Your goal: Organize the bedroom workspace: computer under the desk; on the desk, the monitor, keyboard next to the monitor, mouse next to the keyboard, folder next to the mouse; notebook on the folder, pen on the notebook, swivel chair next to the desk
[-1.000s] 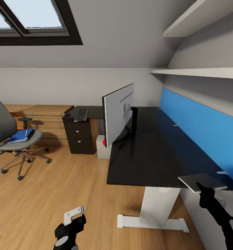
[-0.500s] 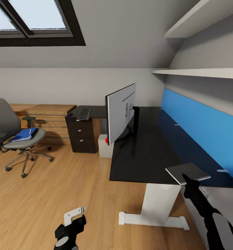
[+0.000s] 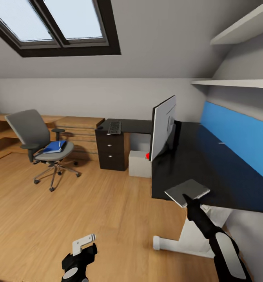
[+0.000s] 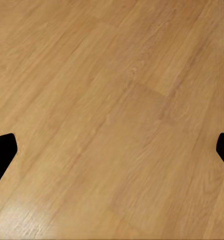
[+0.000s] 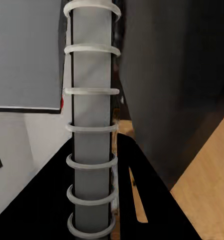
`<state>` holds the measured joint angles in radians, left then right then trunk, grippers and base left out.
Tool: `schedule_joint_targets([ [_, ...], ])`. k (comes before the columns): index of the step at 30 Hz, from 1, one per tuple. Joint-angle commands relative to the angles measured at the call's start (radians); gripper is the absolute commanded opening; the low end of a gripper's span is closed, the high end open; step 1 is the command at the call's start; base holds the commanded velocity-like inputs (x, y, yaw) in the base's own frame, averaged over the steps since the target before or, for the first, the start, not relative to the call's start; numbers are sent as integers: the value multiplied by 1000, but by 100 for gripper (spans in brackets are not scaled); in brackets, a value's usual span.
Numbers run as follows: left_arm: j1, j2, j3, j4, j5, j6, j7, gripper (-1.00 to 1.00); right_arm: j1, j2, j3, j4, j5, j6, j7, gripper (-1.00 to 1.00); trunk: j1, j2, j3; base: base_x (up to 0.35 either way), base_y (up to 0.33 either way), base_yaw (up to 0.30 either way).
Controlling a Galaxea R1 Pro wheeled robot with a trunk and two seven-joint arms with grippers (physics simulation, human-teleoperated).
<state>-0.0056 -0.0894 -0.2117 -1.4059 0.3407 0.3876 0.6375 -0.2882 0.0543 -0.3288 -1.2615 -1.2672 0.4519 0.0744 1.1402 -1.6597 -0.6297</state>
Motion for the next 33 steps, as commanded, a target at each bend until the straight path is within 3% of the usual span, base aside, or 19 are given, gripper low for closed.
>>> schedule_joint_targets([
  [1, -1, 0, -1, -2, 7, 2, 7, 100, 0, 9, 21, -9, 3, 9, 3, -100, 0, -1, -1, -3, 336, 69],
  [10, -1, 9, 4, -5, 6, 2, 7, 100, 3, 30, 139, -42, 9, 18, 4, -100, 0, -1, -1, -1, 339, 21],
  [13, -1, 10, 4, -6, 6, 2, 7, 100, 3, 32, 201, -42, 8, 18, 5, -100, 0, -1, -1, 0, 342, 2],
  [14, -1, 11, 5, -6, 6, 2, 7, 100, 3, 34, 239, -42, 8, 17, 5, -100, 0, -1, -1, 0, 342, 1],
  [20, -1, 13, 7, -8, 6, 3, 7, 100, 4, 35, 344, -39, 8, 12, 5, -100, 0, -1, -1, 0, 342, 1],
  [23, -1, 16, 8, -8, 6, 3, 7, 100, 5, 30, 367, 9, 9, 9, 16, -100, 0, -1, -1, 0, 342, 0],
  [33, -1, 17, 6, -7, 6, 2, 7, 100, 5, 29, 369, 23, 15, 7, 19, -100, 0, -1, -1, 141, 301, 0],
])
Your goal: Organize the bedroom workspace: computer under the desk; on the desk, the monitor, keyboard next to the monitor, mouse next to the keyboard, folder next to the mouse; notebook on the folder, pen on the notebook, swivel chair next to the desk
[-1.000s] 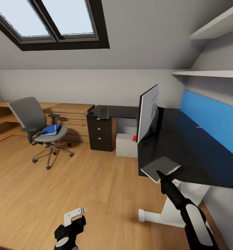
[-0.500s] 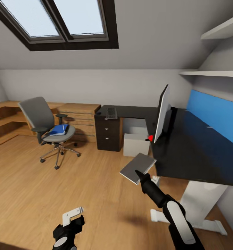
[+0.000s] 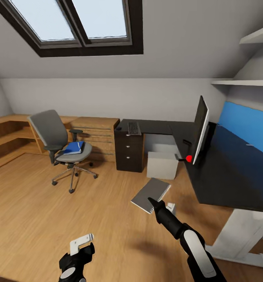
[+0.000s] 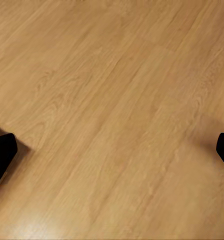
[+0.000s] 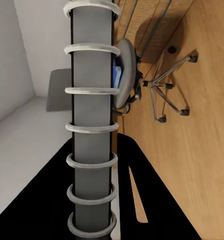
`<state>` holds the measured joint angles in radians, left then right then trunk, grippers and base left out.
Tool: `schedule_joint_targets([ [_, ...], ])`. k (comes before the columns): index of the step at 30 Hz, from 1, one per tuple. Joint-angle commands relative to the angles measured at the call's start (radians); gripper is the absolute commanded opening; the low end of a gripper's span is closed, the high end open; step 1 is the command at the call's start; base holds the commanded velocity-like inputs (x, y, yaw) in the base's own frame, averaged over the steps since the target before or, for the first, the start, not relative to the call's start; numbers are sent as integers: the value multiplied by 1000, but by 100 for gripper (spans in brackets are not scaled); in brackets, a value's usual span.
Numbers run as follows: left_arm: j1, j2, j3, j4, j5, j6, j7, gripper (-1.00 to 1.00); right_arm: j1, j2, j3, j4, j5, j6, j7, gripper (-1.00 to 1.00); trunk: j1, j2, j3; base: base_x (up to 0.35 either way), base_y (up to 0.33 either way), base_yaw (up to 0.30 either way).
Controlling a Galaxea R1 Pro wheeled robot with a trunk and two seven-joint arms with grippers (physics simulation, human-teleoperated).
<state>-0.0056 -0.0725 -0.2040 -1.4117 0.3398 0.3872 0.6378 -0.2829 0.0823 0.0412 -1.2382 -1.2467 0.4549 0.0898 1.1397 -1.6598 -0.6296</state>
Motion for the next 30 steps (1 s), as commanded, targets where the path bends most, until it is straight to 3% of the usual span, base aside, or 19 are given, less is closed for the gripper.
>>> schedule_joint_targets([
  [1, -1, 0, -1, -1, 7, 2, 7, 100, -1, 1, -1, 0, -5, 4, 4, -100, 0, 0, -1, 252, 252, 0],
  [19, -1, -1, -3, 2, 7, 2, 6, 100, 0, -1, -6, 0, -7, 2, 7, -100, 0, 0, -1, 288, 206, 0],
  [30, -1, -1, -3, 3, 7, 1, 5, 100, -1, -10, -9, 0, -7, 2, 8, -100, 0, 0, -1, 326, 61, 0],
])
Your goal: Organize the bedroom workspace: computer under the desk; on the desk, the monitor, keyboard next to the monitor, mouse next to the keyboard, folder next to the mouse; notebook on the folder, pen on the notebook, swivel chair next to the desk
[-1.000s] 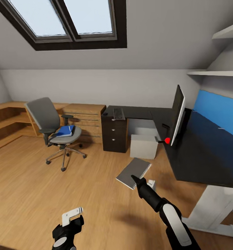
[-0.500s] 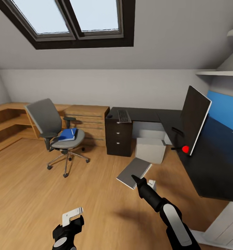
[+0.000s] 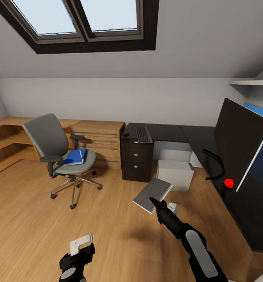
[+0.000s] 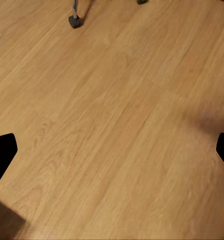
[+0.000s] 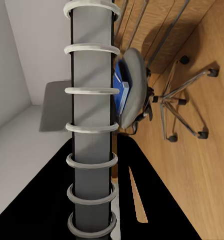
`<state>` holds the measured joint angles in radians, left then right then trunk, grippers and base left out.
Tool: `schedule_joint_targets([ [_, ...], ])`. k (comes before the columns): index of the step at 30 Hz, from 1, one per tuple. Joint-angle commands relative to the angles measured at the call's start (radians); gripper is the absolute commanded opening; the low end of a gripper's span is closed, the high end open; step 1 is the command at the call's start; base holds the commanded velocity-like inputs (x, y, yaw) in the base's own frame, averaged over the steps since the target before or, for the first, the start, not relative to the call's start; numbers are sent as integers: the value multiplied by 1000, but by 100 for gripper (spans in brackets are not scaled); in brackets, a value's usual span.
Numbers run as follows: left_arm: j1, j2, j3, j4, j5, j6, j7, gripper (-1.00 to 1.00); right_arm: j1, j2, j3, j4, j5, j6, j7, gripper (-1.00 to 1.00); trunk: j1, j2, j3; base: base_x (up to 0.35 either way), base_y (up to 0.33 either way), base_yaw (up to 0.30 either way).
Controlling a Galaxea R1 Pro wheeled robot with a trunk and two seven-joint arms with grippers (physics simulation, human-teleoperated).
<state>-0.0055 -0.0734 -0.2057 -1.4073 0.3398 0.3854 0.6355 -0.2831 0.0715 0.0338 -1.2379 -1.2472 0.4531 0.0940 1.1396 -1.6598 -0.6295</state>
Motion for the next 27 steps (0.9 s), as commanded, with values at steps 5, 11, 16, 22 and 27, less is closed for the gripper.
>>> schedule_joint_targets([
  [5, -1, 0, -1, -1, 7, 3, 7, 100, 0, -14, -2, 0, -7, 4, 5, -100, 1, 0, -1, 331, -10, 0],
  [11, -1, 0, -1, -1, 8, 3, 7, 100, -1, -16, -2, 0, -8, 4, 3, -100, 1, 0, -1, 324, -87, 0],
  [16, -1, 1, -1, -1, 8, 3, 5, 100, -1, -15, -2, 0, -9, 4, 5, -100, 1, 0, -1, 318, -118, 0],
  [22, -1, 0, -1, -1, 8, 3, 4, 100, -1, -16, -2, 0, -9, 4, -3, -100, 1, 0, -1, 286, -170, 0],
  [27, -1, 1, -1, -1, 8, 3, 4, 100, 0, -16, -3, 0, -9, 4, -1, -100, 1, 0, -1, 268, -191, 0],
])
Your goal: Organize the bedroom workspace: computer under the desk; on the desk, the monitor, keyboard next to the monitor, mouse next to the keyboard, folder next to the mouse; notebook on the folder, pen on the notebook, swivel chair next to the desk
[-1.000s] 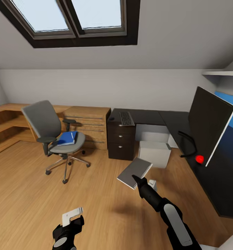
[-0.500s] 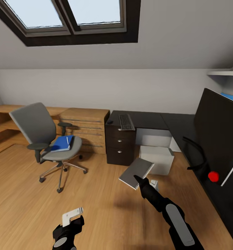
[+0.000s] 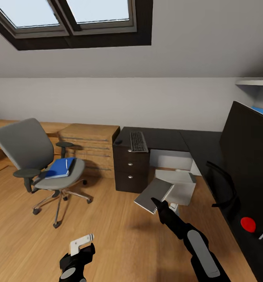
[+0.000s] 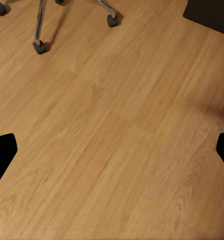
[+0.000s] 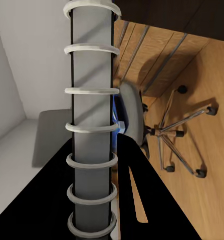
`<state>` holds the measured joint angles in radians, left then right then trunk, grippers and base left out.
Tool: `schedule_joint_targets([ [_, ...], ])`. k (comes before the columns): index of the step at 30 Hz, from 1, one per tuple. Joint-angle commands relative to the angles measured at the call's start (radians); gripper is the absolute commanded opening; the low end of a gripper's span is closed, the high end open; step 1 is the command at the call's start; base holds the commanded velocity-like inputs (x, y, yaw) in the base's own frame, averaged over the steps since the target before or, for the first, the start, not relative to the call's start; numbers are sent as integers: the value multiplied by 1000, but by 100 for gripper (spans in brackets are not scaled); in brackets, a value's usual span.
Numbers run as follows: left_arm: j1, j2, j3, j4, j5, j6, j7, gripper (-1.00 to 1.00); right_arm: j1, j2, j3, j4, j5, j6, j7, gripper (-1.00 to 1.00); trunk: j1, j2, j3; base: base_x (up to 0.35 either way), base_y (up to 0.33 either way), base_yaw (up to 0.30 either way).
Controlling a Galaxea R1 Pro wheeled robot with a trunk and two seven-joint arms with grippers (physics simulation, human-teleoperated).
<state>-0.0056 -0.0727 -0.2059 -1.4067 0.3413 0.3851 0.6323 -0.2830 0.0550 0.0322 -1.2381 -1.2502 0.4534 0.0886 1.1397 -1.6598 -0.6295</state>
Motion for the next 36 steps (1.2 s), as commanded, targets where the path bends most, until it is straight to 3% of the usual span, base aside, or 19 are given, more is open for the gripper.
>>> schedule_joint_targets([
  [1, -1, 0, -1, -2, 7, 3, 7, 100, -1, 0, -1, 0, -6, 4, 5, -100, 0, 0, -1, 265, -195, 0],
  [13, -1, 0, -1, -2, 8, 3, 7, 100, -1, 0, -1, 0, -6, 4, 6, -100, 0, 0, -1, 270, -158, 0],
  [29, -1, 0, -1, -2, 7, 5, 8, 100, 0, 0, -1, -1, -6, 4, 5, -100, 0, 0, -1, 268, 85, 0],
  [36, -1, -1, -27, -2, 3, 5, 13, 100, 0, 0, -19, -3, -6, 4, 2, -100, 0, 0, -1, 101, 2, 0],
])
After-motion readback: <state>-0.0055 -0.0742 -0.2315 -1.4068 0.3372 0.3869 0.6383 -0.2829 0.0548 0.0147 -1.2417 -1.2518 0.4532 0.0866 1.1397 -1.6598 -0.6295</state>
